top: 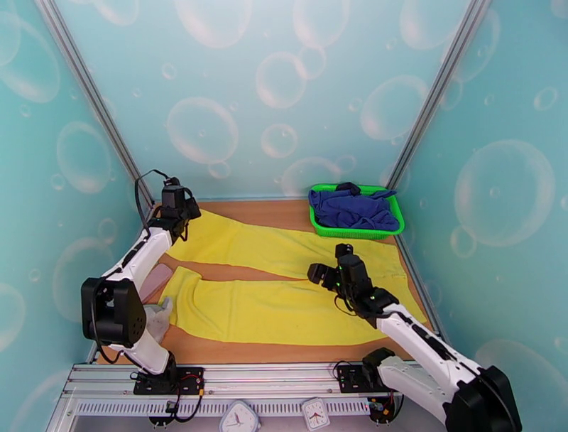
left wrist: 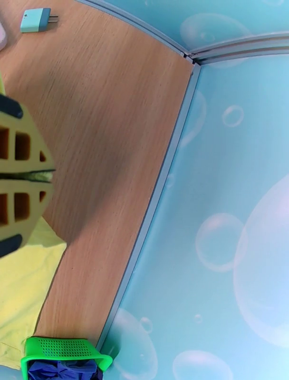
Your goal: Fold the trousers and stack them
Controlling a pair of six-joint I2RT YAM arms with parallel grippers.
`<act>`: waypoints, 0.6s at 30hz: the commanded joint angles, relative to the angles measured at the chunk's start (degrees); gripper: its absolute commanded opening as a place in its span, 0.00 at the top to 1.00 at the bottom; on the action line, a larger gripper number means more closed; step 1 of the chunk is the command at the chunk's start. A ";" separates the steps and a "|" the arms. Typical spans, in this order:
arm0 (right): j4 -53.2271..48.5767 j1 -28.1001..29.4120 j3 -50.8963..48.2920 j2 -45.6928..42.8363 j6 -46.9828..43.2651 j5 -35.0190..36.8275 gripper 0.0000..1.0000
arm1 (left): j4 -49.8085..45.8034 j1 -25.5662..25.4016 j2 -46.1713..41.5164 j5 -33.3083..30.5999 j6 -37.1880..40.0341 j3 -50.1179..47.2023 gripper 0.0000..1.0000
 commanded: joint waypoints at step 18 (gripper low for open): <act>-3.13 -9.36 -8.83 9.99 8.01 3.78 0.15 | 4.95 -1.01 -3.03 -2.86 3.46 -4.14 1.00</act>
